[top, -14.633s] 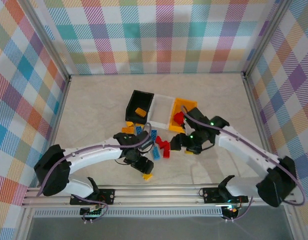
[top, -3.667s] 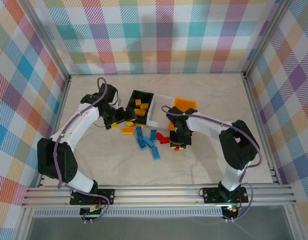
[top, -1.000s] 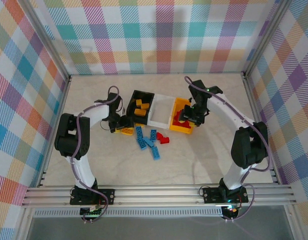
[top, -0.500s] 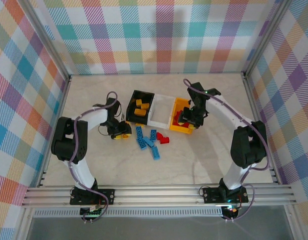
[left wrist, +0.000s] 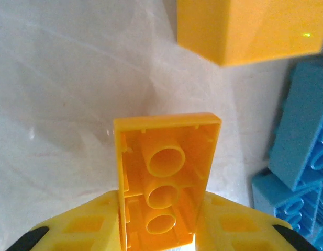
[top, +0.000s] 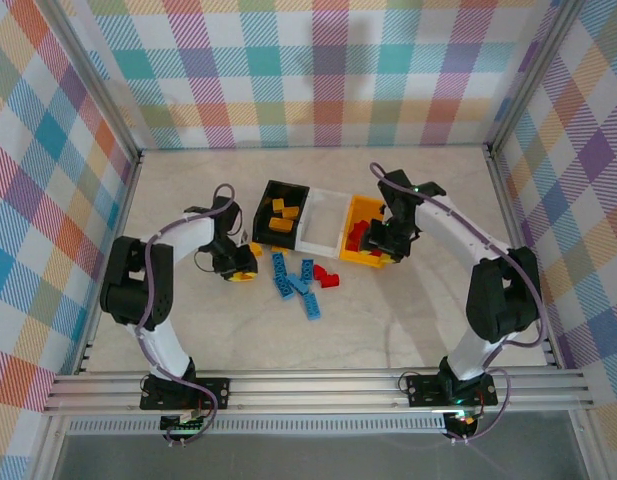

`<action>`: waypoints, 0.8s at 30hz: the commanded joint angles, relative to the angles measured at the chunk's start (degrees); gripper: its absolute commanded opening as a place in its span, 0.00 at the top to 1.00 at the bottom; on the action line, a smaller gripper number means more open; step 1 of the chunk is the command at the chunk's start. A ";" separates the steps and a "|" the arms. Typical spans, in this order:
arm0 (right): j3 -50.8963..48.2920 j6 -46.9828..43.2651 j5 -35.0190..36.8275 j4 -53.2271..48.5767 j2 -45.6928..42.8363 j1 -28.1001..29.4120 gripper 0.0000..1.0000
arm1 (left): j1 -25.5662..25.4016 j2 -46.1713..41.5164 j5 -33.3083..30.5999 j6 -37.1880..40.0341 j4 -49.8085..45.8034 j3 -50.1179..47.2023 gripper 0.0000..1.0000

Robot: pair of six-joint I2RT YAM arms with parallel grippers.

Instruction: Sort the legos into containers by color

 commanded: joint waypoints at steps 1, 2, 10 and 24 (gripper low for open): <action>-1.51 0.45 -1.38 -0.06 -2.77 0.35 0.50 | -0.28 -6.95 -1.13 0.80 -4.72 1.69 0.68; -1.93 0.56 -1.70 0.05 -3.12 0.34 0.50 | -0.19 -8.16 -1.32 0.64 -5.35 2.35 0.68; -6.87 2.19 -4.38 2.71 -5.69 1.78 0.50 | -0.19 -3.51 -0.58 -1.08 -8.89 19.43 0.68; -18.72 5.94 -5.54 6.77 -14.10 6.16 0.49 | -4.48 25.13 0.44 -5.11 -11.57 53.04 0.68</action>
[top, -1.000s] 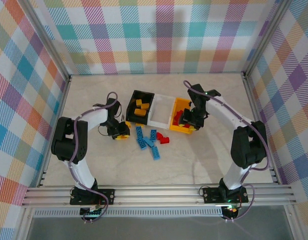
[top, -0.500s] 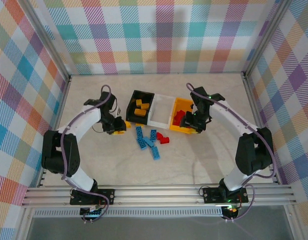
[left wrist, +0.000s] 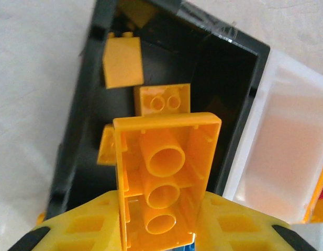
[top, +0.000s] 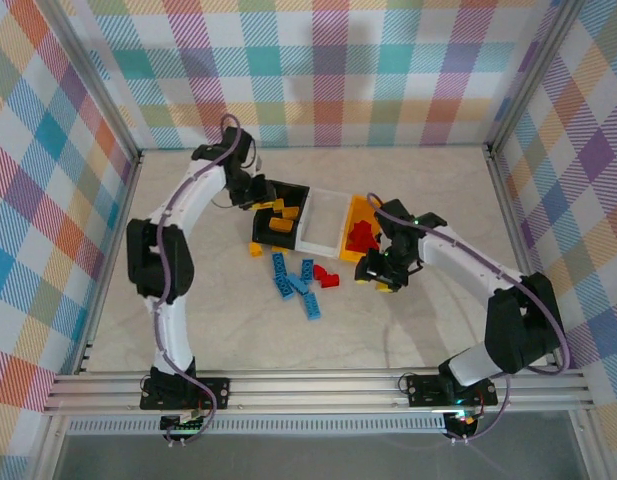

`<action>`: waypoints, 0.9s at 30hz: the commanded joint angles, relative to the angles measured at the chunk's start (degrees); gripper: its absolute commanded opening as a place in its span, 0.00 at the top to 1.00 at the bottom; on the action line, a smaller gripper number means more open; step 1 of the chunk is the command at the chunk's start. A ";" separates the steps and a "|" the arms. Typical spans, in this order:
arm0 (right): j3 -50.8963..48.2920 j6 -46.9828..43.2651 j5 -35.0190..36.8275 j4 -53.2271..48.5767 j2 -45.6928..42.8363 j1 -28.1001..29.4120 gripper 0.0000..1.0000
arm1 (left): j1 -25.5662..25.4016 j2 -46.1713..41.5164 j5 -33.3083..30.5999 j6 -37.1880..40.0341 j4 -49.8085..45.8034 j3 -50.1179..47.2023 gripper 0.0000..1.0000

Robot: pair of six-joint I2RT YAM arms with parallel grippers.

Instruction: Sort the legos into containers by color

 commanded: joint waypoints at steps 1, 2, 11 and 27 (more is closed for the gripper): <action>-1.77 1.35 -1.19 1.16 -2.20 0.61 0.49 | -1.22 4.21 0.37 -1.42 -3.55 6.00 0.68; -2.12 1.35 -1.19 1.19 -2.33 0.90 0.49 | -1.33 5.44 0.21 -1.42 -3.73 7.06 0.67; -2.40 0.23 -0.34 2.25 -1.02 8.80 0.48 | -2.11 11.33 -0.34 -1.59 -5.46 10.78 0.60; 13.87 -2.91 2.67 1.62 19.35 24.28 0.39 | -1.66 -2.46 -0.75 -0.64 -7.14 5.12 0.31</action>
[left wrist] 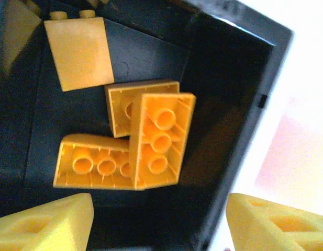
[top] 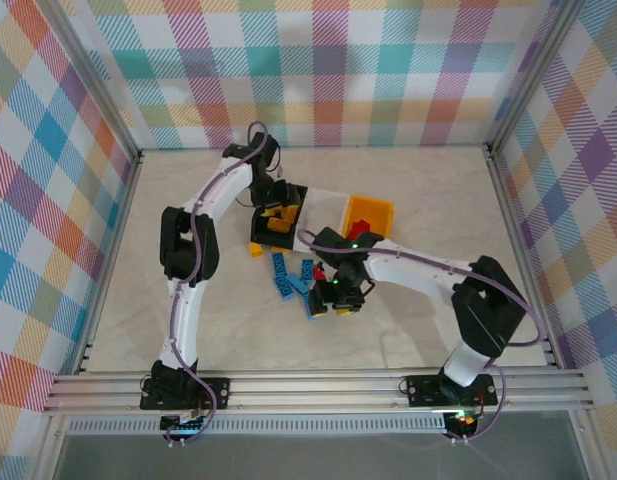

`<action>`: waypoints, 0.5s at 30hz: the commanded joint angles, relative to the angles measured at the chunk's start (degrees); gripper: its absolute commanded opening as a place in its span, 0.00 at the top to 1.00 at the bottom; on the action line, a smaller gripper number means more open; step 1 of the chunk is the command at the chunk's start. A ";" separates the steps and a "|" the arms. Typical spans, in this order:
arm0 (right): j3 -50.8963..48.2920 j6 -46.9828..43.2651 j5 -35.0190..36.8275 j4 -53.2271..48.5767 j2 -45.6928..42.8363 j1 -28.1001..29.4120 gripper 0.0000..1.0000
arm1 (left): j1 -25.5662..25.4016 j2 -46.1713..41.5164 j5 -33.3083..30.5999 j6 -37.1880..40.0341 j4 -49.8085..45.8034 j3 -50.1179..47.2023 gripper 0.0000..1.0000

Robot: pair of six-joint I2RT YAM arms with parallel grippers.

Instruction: Sort the legos into containers by color

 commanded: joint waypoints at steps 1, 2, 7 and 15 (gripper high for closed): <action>3.58 -1.53 1.76 -1.27 4.25 0.64 0.39 | 0.77 -10.31 -0.47 0.60 -2.18 -2.71 0.31; 4.38 -1.75 2.17 -1.54 5.30 0.66 0.39 | 1.18 -12.30 -0.56 0.73 -2.12 -4.11 0.30; 8.79 -3.57 3.77 -2.99 10.68 0.66 0.39 | 4.24 -25.00 -0.82 1.36 -1.08 -15.45 0.28; 14.95 -4.77 8.05 -6.81 16.65 0.66 0.39 | 7.24 -41.90 -1.98 1.60 -0.02 -34.49 0.26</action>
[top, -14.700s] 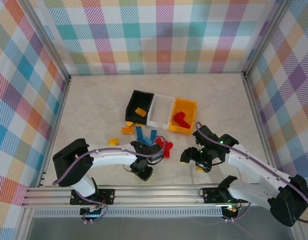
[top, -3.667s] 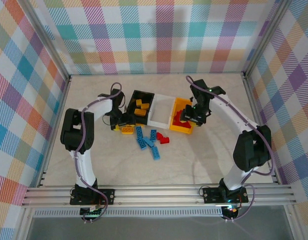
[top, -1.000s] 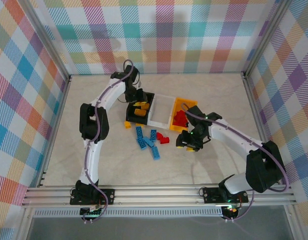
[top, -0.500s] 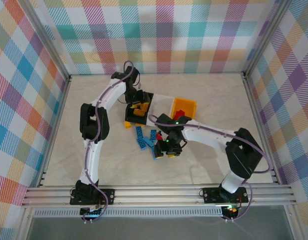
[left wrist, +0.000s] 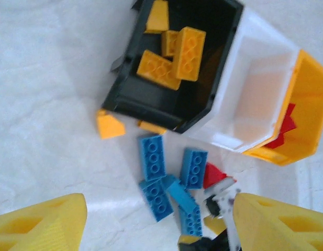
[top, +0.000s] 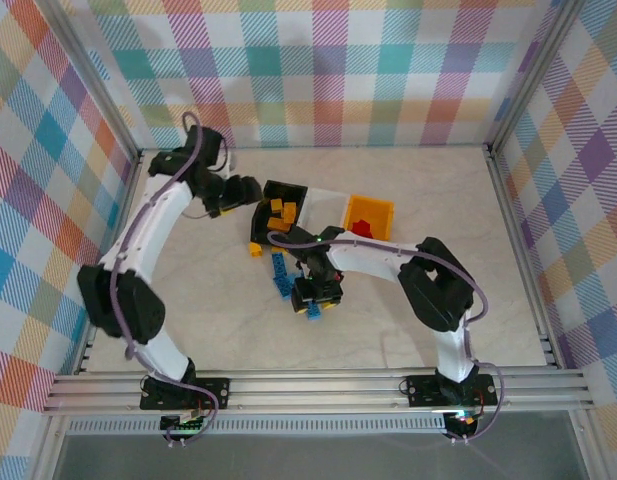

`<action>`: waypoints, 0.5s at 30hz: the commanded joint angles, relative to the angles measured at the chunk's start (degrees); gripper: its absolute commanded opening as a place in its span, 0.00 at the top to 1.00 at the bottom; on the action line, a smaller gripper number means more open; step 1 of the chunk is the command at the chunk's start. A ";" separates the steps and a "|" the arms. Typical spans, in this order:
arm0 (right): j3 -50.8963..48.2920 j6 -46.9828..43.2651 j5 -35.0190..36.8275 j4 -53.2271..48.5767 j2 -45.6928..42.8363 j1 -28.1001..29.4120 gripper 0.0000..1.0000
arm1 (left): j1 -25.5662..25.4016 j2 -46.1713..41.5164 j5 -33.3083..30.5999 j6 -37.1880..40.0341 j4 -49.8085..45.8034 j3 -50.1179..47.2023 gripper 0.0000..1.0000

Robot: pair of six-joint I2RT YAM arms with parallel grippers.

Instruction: Sort the legos into containers by color

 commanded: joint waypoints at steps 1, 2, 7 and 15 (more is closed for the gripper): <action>2.53 -1.45 2.87 -3.79 2.05 0.10 0.40 | 0.55 -4.40 -0.48 0.93 0.09 -6.18 0.26; 2.62 -1.38 2.97 -3.73 2.36 0.16 0.40 | 0.68 -5.63 -0.45 0.73 0.16 -7.68 0.25; 2.50 -0.88 4.26 -3.42 3.79 0.09 0.45 | 0.93 -10.94 -0.66 -0.56 0.82 -14.53 0.25; 0.69 0.40 7.80 -3.38 2.58 0.19 0.65 | 0.92 -14.76 0.58 -3.50 2.46 -20.10 0.24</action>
